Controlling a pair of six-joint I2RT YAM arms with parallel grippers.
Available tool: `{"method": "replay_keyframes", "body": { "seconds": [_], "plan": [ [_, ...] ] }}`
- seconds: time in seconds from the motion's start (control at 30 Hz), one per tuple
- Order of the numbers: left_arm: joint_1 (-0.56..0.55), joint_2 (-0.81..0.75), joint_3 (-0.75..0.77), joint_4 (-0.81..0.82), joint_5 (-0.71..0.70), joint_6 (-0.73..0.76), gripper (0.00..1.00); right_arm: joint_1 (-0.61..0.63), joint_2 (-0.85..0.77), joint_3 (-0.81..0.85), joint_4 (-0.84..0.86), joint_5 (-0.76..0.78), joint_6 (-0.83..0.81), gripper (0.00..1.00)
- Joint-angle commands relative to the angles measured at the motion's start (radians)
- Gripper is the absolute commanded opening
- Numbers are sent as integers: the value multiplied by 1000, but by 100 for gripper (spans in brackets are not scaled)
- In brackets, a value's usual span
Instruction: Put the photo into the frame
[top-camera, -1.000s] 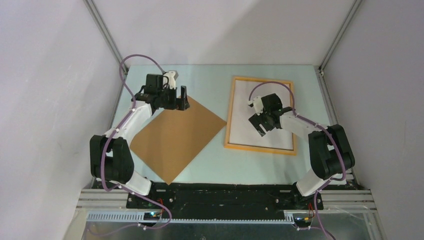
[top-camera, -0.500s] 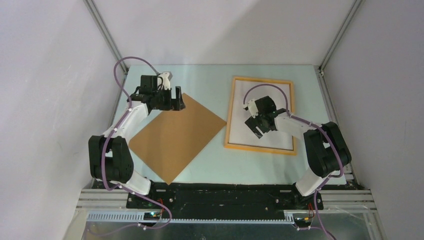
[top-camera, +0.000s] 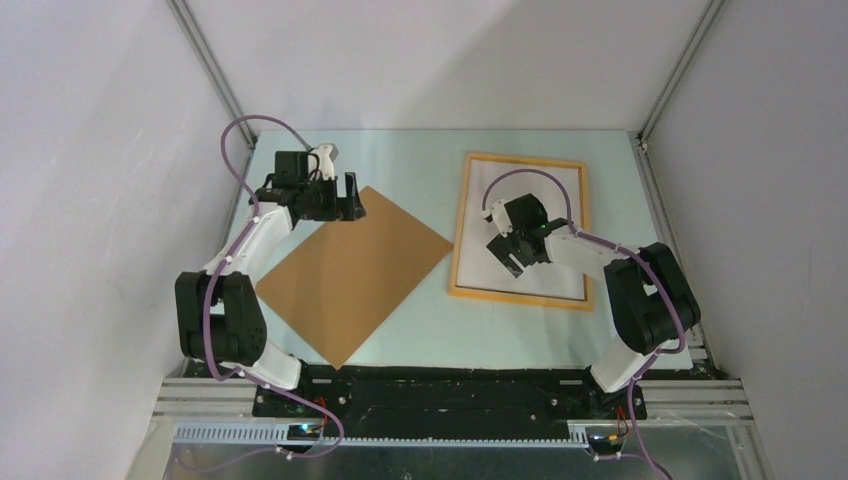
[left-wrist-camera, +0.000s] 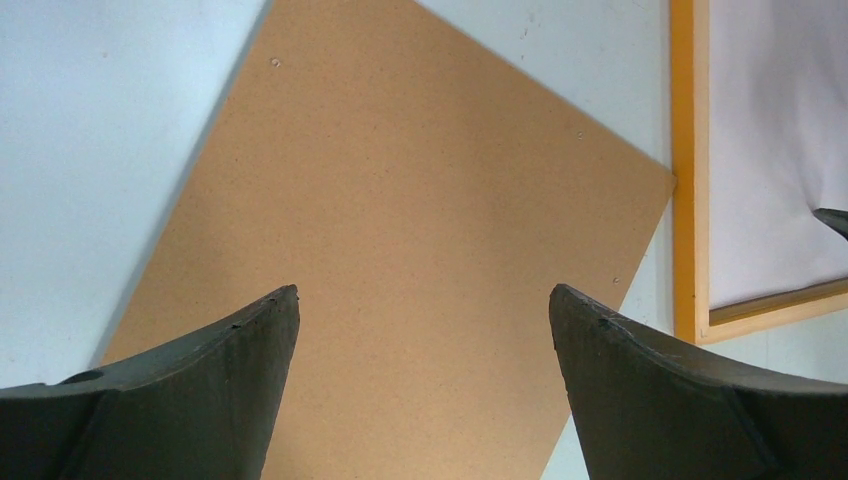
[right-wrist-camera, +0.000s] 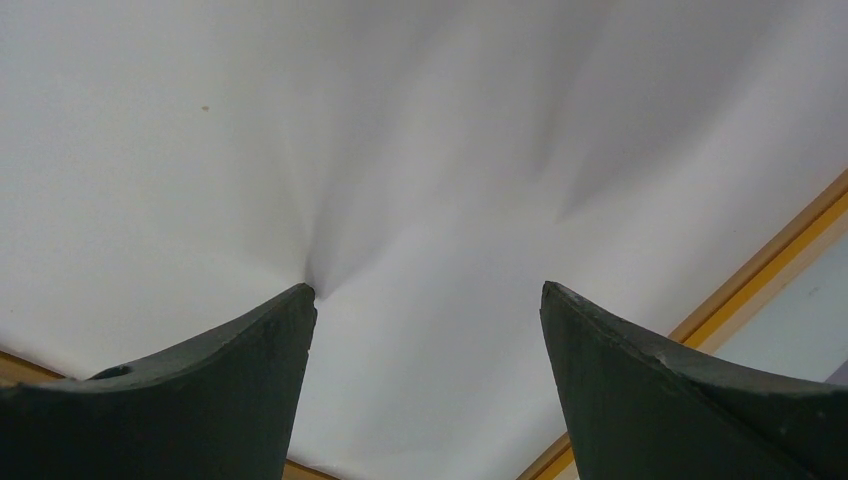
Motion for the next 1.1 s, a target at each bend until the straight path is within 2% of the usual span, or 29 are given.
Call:
{"method": "replay_keyframes", "body": {
  "seconds": [0.0, 0.7, 1.0, 1.07],
  "plan": [
    [18, -48, -14, 8, 17, 9, 100, -3, -7, 2, 26, 15, 13, 87],
    [111, -78, -45, -10, 4, 20, 100, -23, -104, 39, -30, -67, 58, 89],
    [144, -42, -21, -72, -118, 103, 100, -11, -161, 122, -54, -158, 77, 91],
    [164, -22, -10, -99, -133, 124, 100, 7, -167, 138, -48, -222, 76, 92]
  ]
}}
